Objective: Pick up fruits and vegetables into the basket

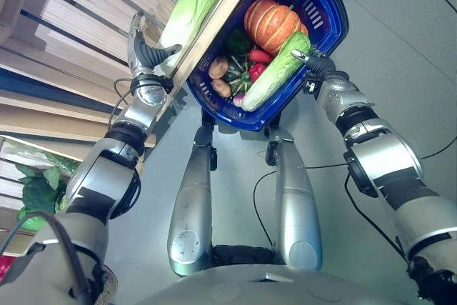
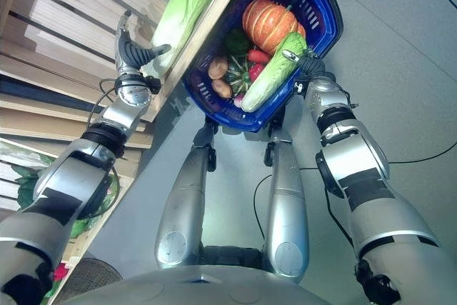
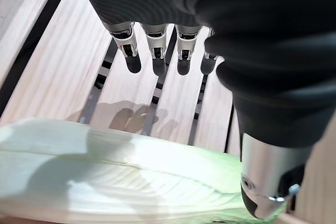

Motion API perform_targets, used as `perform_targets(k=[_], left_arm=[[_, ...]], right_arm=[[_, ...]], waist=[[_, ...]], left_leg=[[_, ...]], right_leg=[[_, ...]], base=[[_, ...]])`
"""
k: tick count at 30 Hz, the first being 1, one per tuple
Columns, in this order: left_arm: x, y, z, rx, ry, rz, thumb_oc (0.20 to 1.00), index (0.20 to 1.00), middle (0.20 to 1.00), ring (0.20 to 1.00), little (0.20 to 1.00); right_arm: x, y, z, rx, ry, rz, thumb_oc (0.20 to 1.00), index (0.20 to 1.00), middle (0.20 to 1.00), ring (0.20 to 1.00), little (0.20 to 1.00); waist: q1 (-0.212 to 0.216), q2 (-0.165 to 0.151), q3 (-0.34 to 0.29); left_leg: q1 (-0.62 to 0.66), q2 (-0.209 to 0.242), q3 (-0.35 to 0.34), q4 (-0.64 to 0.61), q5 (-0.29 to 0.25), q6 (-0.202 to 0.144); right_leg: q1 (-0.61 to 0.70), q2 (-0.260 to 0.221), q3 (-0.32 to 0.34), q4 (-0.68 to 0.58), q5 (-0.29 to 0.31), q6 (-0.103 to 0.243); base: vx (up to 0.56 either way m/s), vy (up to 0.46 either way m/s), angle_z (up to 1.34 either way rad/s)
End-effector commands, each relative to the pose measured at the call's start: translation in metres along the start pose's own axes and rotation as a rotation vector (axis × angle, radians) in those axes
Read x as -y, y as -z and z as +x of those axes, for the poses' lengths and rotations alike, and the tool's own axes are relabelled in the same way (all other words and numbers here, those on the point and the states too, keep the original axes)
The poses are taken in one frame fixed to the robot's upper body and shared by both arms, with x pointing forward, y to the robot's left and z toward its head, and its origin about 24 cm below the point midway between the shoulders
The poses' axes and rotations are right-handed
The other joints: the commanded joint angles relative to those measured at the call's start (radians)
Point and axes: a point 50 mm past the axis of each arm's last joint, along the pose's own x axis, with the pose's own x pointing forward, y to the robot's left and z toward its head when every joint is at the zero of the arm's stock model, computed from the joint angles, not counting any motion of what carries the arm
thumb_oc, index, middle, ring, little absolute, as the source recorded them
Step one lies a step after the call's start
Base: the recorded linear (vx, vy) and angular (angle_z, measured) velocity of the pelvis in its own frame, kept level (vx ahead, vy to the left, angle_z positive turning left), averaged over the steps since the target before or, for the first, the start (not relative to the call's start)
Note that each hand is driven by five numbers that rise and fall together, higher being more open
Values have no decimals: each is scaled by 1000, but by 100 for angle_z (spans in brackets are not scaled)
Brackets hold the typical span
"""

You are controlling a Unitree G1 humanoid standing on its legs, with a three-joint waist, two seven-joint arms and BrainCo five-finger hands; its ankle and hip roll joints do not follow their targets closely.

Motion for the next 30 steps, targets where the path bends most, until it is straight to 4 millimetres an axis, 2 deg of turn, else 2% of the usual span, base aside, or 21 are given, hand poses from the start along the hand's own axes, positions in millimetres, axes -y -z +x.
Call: perform_targets(k=[1, 7, 13, 19, 23, 30], left_arm=[[-13, 9, 6, -29, -72, 83, 1000, 1000, 1000, 1000, 1000], [-21, 24, 5, -91, -95, 169, 1000, 1000, 1000, 1000, 1000], [-32, 41, 6, -167, -97, 235, 1000, 1000, 1000, 1000, 1000], [-43, 50, 8, -227, -98, 288, 1000, 1000, 1000, 1000, 1000], [-50, 57, 8, -261, -110, 308, 1000, 1000, 1000, 1000, 1000], [-57, 74, 3, -368, -70, 326, 1000, 1000, 1000, 1000, 1000]], right_arm=[[18, -35, -2, 239, 128, 18, 1000, 1000, 1000, 1000, 1000], [24, -31, -11, 342, 201, 78, 1000, 1000, 1000, 1000, 1000], [35, -12, -15, 346, 200, 97, 1000, 1000, 1000, 1000, 1000], [44, -6, -17, 351, 235, 89, 1000, 1000, 1000, 1000, 1000], [57, 3, -19, 334, 306, 83, 1000, 1000, 1000, 1000, 1000], [88, 36, -22, 213, 465, 73, 1000, 1000, 1000, 1000, 1000]], waist=[[-45, 54, -41], [-78, 34, -41], [-106, 15, -41], [-122, 3, -41], [-132, -3, -41], [-142, -21, -41]], left_leg=[[-23, -60, 61, 64, -85, 39], [-30, -51, 72, 59, -86, 39], [-33, -45, 81, 56, -87, 40], [-33, -37, 87, 52, -87, 37], [-36, -32, 91, 48, -89, 38], [-45, -27, 95, 53, -101, 42]], right_leg=[[62, 53, -40, -65, -15, 46], [53, 61, -26, -77, -9, 50], [50, 66, -19, -86, -7, 50], [51, 69, -13, -92, -8, 49], [48, 72, -9, -97, -9, 50], [42, 78, -6, -100, -15, 49]], base=[[-26, 34, -4], [-17, 36, -7], [-4, 22, -10], [3, 13, -4], [7, 21, -7], [3, 3, -2]])
